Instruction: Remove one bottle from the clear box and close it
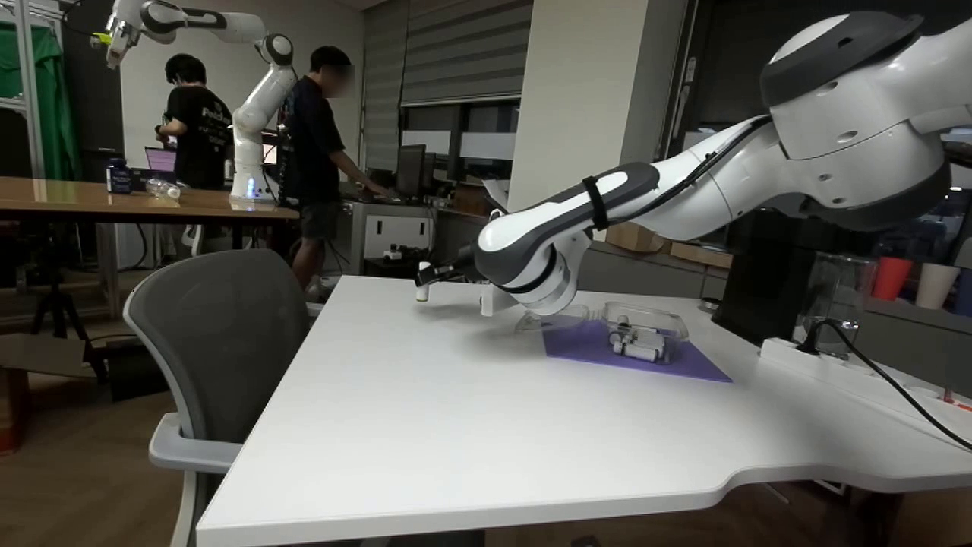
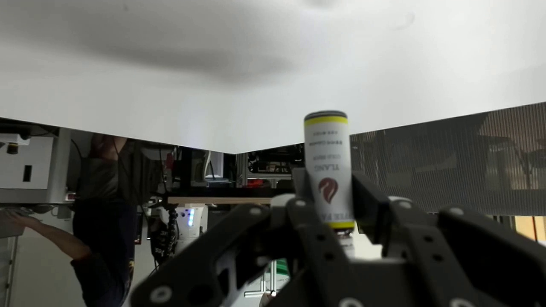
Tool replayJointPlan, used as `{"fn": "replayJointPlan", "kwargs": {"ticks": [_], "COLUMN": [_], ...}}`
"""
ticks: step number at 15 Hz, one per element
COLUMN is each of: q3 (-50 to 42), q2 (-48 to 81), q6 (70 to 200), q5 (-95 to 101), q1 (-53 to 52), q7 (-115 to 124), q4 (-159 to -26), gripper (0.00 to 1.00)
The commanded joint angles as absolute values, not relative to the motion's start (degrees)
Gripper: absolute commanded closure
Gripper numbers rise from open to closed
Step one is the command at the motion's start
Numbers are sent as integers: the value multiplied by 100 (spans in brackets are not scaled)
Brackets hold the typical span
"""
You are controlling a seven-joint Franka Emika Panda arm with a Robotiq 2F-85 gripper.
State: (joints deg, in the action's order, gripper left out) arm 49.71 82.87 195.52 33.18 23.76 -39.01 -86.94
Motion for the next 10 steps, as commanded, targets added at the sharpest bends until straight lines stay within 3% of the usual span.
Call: {"fn": "replayJointPlan", "kwargs": {"ticks": [1,10], "q3": [5156,4976], "q2": [8581,8403], "q6": [19430,19542], "q5": [3518,3420], "q1": [2409,2354], "q7": [-4057,-3914], "q4": [-8414,-8567], "gripper": [93,93]}}
